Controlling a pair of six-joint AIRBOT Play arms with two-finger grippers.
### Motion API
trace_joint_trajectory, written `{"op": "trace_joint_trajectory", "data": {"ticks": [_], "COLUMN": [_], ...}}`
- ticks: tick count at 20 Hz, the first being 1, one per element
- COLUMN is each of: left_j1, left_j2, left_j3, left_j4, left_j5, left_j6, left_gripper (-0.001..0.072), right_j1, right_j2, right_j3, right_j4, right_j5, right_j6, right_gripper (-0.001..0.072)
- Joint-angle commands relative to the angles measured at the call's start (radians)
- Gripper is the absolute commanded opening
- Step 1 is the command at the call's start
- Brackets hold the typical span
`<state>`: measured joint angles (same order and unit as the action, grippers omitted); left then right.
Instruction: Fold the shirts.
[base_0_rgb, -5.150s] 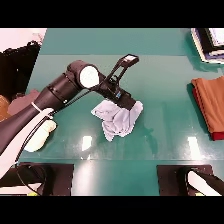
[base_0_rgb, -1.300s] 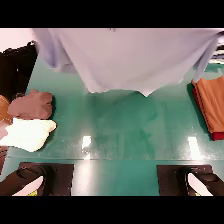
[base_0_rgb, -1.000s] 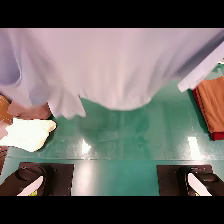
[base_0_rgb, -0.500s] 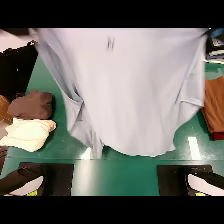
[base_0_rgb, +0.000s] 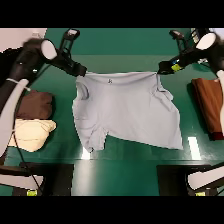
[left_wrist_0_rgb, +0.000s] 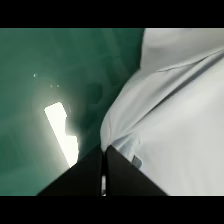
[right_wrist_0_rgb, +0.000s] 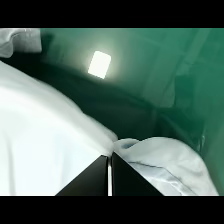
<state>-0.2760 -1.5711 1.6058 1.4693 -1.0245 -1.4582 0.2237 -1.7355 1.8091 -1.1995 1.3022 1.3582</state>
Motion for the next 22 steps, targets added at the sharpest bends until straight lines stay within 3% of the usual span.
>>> {"op": "trace_joint_trajectory", "data": {"ticks": [1,2,4,5,6,7,9,12,15,16,17,20,21,22], "left_j1": [0.000,0.000,0.000,0.001,0.001,0.010,0.052,0.137,0.182,0.189,0.189,0.189,0.189,0.189], "left_j2": [-0.081,-0.083,-0.082,-0.082,-0.080,-0.077,-0.053,0.056,0.206,0.258,0.303,0.399,0.408,0.409], "left_j3": [-0.013,-0.013,-0.012,-0.012,-0.006,0.012,0.053,0.002,-0.210,-0.310,-0.406,-0.675,-0.741,-0.798], "left_j4": [0.016,0.016,0.016,0.018,0.024,0.026,0.019,-0.034,-0.052,-0.065,-0.090,-0.186,-0.237,-0.290], "left_j5": [0.163,0.167,0.165,0.144,0.100,0.028,-0.144,-0.313,-0.306,-0.286,-0.266,-0.179,-0.142,-0.106], "left_j6": [-0.005,-0.005,-0.009,-0.009,-0.008,-0.009,-0.008,-0.007,-0.008,-0.011,-0.011,-0.008,-0.008,-0.003], "left_gripper": [0.0022,0.0047,0.0447,0.0472,0.0472,0.0472,0.0472,0.0472,0.0473,0.0472,0.0473,0.0474,0.0494,0.0549], "right_j1": [0.003,0.003,0.003,0.003,0.002,0.000,-0.018,-0.066,-0.116,-0.128,-0.140,-0.171,-0.177,-0.181], "right_j2": [-0.123,-0.138,-0.156,-0.159,-0.158,-0.158,-0.139,-0.022,0.125,0.171,0.218,0.328,0.358,0.386], "right_j3": [0.072,0.093,0.132,0.152,0.168,0.197,0.233,0.112,-0.081,-0.143,-0.204,-0.343,-0.381,-0.418], "right_j4": [0.002,0.002,0.003,0.003,0.003,0.003,0.013,0.112,0.191,0.199,0.209,0.212,0.212,0.211], "right_j5": [-0.029,-0.030,-0.033,-0.025,-0.010,0.033,0.134,0.188,0.211,0.205,0.197,0.190,0.189,0.188], "right_j6": [-0.001,-0.001,0.000,0.000,0.000,0.000,-0.009,-0.044,-0.070,-0.084,-0.102,-0.104,-0.104,-0.104], "right_gripper": [0.0014,0.0015,0.0020,0.0150,0.0361,0.0386,0.0384,0.0360,0.0357,0.0301,0.0292,0.0293,0.0303,0.0375]}}
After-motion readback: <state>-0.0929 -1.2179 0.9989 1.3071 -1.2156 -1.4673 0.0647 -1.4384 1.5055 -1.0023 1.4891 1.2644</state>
